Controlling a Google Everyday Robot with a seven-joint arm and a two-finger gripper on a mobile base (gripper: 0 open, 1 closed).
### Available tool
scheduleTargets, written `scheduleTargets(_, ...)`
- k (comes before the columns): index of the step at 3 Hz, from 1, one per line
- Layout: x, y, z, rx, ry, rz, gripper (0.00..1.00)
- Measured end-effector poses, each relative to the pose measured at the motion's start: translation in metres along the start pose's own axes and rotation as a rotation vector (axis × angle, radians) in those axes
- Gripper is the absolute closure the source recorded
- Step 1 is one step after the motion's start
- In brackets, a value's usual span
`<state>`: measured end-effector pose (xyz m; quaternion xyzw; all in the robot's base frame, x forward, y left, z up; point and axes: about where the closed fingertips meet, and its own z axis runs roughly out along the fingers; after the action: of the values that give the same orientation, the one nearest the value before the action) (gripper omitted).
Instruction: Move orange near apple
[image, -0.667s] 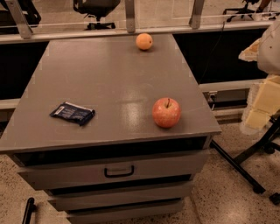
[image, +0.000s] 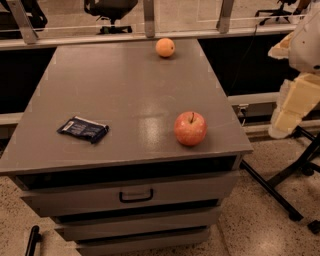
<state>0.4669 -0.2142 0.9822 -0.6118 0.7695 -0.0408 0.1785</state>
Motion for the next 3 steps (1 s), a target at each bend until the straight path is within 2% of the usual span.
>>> scheduleTargets(1, -0.016, -0.052, 0.008, 0.044, -0.042, -0.049, 0.00)
scheduleTargets(2, -0.037, -0.100, 0.027, 0.048, -0.113, -0.060, 0.00)
scheduleTargets(3, -0.068, -0.150, 0.076, -0.006, -0.246, 0.003, 0.00)
